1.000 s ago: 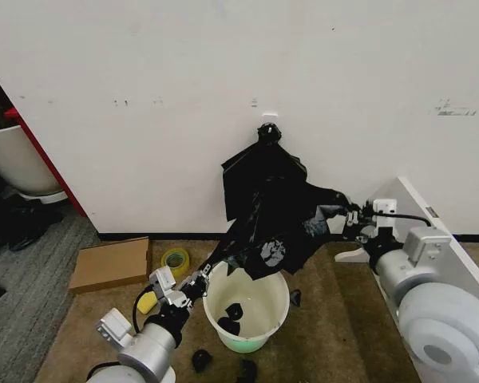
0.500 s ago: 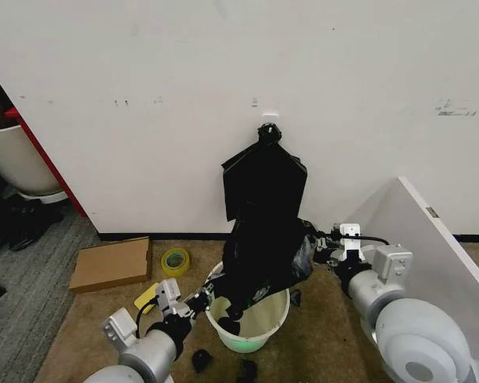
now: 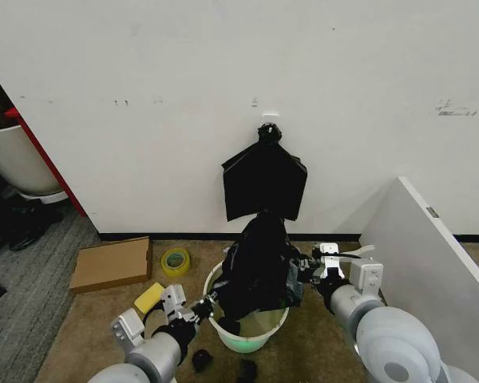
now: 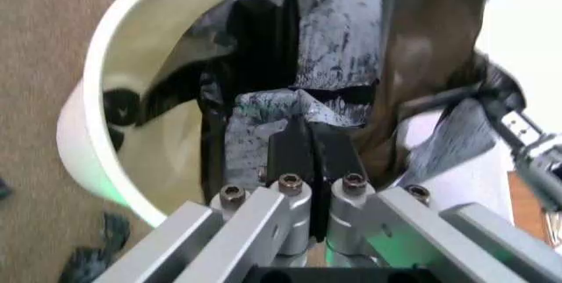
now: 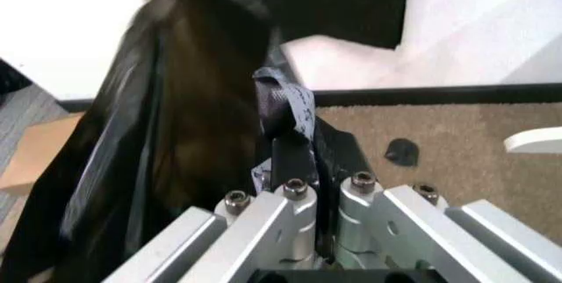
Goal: Place the garbage bag over the trash bin.
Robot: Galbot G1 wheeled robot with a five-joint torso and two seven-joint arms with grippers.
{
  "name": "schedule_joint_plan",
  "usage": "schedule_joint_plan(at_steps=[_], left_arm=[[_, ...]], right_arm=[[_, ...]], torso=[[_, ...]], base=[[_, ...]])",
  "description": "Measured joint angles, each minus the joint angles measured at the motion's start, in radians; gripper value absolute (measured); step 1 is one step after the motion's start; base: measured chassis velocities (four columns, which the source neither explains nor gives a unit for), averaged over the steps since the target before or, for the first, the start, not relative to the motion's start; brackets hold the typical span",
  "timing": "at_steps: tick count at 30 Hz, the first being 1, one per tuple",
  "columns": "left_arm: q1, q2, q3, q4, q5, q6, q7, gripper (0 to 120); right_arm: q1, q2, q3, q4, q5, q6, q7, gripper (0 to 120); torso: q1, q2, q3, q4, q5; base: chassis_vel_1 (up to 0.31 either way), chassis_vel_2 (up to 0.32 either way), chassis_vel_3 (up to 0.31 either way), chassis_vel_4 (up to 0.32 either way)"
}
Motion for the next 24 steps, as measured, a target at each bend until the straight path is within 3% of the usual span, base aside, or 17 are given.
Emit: schedule_joint_plan(at_steps=[11, 24], left_arm=[[0.014, -0.013, -0.005, -0.001, -0.111, 0.055, -0.071, 0], [0.045, 0.013, -0.038, -0.002, -0.119, 0.055, -0.120, 0]], right_arm=[[0.000, -0.011, 0.024, 0.000, -0.015, -0.016, 0.000, 0], [0.033, 0.019, 0.022, -0.059, -0.028, 0.038, -0.079, 0]], torso=[[0.000, 0.000, 0.000, 0.0001, 0.0000], [0.000, 0.000, 0.000, 0.0002, 0.0000]], base=[[0.000, 0.000, 0.000, 0.000], [0.000, 0.000, 0.000, 0.000]])
